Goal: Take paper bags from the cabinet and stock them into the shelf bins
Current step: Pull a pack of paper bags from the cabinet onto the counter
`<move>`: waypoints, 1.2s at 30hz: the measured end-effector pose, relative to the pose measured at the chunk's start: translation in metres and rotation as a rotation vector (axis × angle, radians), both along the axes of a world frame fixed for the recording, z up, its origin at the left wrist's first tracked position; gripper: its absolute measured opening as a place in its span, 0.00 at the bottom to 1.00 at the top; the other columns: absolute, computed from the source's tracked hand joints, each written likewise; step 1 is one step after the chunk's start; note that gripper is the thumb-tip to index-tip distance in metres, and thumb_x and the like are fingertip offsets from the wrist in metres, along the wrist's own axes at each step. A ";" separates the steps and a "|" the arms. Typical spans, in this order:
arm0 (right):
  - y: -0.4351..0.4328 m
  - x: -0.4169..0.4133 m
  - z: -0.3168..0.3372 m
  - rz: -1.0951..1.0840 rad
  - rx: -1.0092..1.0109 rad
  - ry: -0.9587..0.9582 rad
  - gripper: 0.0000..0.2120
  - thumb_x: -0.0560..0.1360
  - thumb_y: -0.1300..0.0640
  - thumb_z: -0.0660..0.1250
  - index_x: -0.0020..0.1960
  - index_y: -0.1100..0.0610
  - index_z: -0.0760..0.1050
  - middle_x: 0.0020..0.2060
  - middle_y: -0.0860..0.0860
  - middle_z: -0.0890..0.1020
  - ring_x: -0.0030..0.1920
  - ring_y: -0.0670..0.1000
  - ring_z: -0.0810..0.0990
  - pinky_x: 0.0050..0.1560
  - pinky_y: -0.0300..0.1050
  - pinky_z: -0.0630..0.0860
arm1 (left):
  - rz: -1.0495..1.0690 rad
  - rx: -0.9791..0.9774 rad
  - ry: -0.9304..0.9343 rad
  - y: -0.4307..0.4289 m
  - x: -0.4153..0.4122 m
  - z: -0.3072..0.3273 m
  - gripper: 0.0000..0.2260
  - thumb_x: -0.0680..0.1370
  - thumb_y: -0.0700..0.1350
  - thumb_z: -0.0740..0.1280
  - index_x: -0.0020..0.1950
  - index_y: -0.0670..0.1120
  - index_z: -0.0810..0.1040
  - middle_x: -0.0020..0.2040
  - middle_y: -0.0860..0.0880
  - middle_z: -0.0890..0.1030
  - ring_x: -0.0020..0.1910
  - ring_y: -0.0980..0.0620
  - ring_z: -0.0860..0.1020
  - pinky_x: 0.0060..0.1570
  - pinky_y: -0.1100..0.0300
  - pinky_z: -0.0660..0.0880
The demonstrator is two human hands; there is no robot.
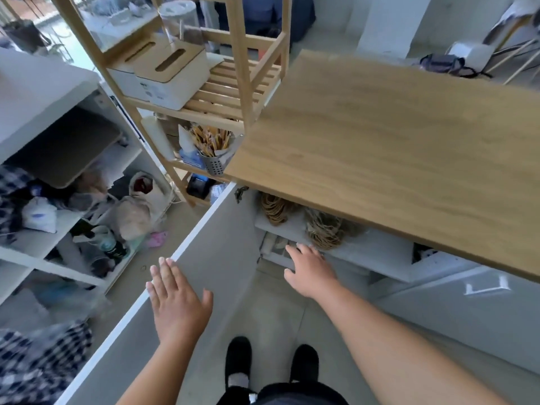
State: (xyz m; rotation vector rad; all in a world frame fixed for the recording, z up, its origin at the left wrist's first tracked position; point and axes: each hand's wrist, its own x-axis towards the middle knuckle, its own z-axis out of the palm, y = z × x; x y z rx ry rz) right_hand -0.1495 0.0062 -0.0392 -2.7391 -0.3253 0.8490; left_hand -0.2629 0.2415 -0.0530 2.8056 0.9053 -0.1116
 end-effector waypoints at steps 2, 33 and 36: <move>-0.005 0.001 -0.001 -0.062 0.001 0.010 0.30 0.79 0.47 0.58 0.79 0.49 0.55 0.79 0.52 0.57 0.78 0.57 0.53 0.74 0.57 0.59 | -0.006 0.005 0.009 0.005 0.004 -0.001 0.46 0.75 0.56 0.64 0.79 0.38 0.38 0.81 0.41 0.42 0.79 0.46 0.37 0.71 0.57 0.25; -0.085 -0.013 -0.027 -0.406 -0.082 0.010 0.28 0.80 0.48 0.56 0.79 0.49 0.55 0.78 0.52 0.58 0.75 0.58 0.58 0.72 0.55 0.63 | -0.902 -0.049 0.304 -0.086 0.121 -0.022 0.29 0.81 0.53 0.58 0.80 0.49 0.52 0.82 0.46 0.50 0.79 0.43 0.52 0.76 0.48 0.57; -0.092 -0.003 -0.041 -0.377 -0.086 0.010 0.28 0.80 0.48 0.57 0.79 0.50 0.55 0.78 0.52 0.57 0.76 0.58 0.58 0.71 0.55 0.63 | -0.891 -0.041 0.320 -0.098 0.131 -0.033 0.29 0.81 0.53 0.58 0.80 0.49 0.52 0.82 0.46 0.49 0.79 0.43 0.51 0.75 0.47 0.58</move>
